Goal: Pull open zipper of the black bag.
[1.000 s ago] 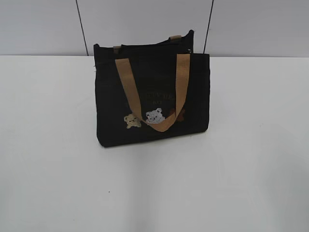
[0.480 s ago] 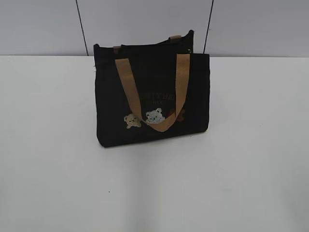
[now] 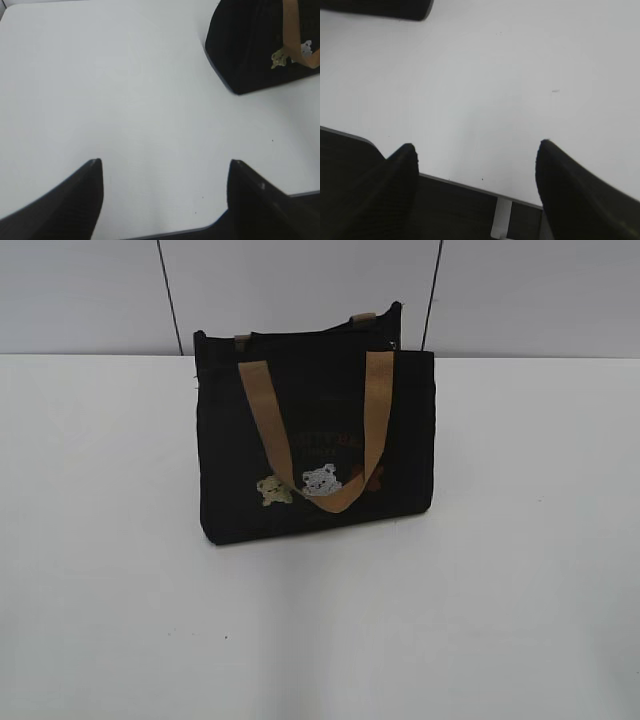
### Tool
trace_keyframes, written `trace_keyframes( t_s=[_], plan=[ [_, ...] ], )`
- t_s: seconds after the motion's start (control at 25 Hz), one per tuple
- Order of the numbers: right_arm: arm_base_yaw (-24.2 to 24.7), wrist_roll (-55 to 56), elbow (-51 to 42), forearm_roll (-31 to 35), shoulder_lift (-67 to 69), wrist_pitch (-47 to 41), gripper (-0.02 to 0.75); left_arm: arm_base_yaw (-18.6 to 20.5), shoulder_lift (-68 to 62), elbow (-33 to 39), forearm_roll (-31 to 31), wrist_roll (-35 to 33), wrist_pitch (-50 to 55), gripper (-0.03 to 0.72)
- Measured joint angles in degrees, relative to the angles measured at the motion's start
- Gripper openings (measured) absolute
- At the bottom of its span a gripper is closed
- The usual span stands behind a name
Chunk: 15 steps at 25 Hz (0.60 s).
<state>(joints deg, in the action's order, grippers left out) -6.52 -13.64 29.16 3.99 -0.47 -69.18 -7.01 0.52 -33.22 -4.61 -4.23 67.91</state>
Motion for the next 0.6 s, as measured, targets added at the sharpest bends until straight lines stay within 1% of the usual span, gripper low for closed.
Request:
trace_keyframes(
  t_s=[0.2, 0.32, 0.6],
  plan=[
    [0.0, 0.0, -2.1, -0.1, 0.0, 5.4, 0.554, 0.0, 0.0, 0.8, 0.1, 0.0, -4.1, 0.577],
    [0.0, 0.0, -2.4, -0.1, 0.0, 5.9, 0.554, 0.0, 0.0, 2.0, 0.1, 0.0, -6.3, 0.577],
    [0.0, 0.1, -2.4, -0.2, 0.0, 6.3, 0.554, 0.0, 0.0, 2.2, 0.1, 0.0, -6.5, 0.577]
  ],
)
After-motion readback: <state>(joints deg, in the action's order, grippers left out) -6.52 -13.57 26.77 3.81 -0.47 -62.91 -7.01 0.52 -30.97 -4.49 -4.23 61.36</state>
